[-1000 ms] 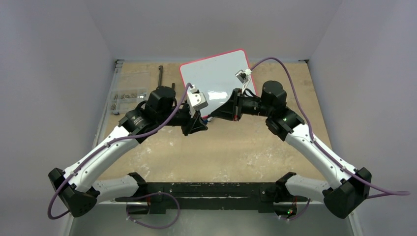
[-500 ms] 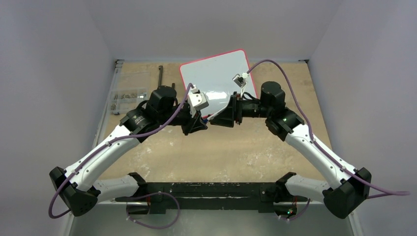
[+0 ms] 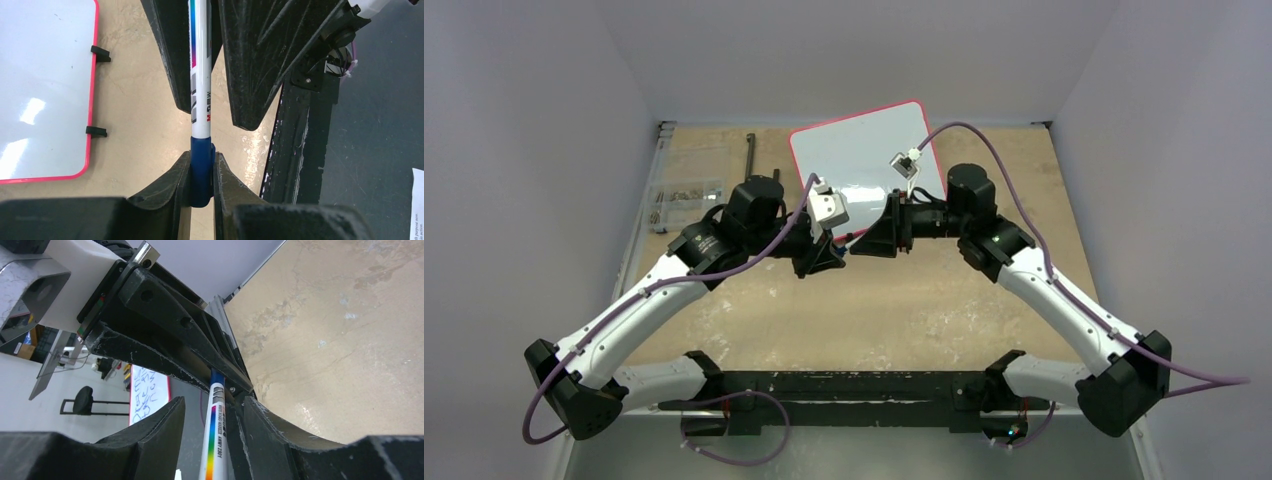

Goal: Write a sentence on the whiteboard

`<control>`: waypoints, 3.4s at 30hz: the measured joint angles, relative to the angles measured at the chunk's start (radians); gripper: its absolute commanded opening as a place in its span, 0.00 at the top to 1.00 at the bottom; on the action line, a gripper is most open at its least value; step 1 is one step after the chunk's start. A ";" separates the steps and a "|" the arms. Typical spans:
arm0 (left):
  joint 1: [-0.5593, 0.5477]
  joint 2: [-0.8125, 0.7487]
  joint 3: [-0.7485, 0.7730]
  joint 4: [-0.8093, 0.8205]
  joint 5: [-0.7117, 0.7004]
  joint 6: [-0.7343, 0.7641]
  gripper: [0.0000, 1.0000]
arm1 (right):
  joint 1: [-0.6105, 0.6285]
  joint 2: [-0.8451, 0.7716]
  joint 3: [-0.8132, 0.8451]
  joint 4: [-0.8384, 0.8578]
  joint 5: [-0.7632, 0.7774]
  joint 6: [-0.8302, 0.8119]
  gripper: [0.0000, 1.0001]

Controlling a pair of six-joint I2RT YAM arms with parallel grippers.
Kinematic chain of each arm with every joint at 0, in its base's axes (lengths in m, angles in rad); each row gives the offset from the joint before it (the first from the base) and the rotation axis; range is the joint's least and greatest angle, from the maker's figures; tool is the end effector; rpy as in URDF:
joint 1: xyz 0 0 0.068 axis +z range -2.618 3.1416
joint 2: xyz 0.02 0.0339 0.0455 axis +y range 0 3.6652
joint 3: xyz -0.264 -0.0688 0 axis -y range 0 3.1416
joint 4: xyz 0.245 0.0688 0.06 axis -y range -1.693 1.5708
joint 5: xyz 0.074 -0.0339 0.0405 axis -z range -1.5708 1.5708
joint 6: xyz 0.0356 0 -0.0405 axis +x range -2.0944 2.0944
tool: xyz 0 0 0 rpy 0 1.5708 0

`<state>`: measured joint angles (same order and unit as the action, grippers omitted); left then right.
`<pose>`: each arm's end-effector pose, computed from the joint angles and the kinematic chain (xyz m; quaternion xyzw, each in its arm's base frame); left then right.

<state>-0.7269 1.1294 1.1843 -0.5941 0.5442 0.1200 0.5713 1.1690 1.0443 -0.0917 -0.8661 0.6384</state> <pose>0.1657 -0.1721 0.3719 0.4651 0.7094 -0.3651 0.3835 0.2058 0.1645 0.3647 -0.2391 0.7158 0.5924 0.2819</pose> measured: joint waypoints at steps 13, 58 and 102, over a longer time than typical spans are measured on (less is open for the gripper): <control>0.000 0.037 0.008 -0.010 0.008 0.023 1.00 | -0.001 0.016 0.000 0.001 -0.019 0.010 0.64; -0.009 0.051 0.019 -0.071 -0.021 0.026 1.00 | 0.024 0.034 -0.012 -0.014 0.072 0.013 1.00; -0.172 0.078 -0.209 0.168 -0.396 -0.224 1.00 | -0.265 -0.352 -0.039 -0.354 0.542 -0.071 1.00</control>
<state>-0.8993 1.2072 0.9749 -0.4263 0.1486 -0.1043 0.3065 0.8169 1.0050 -0.4454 -0.3237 0.5678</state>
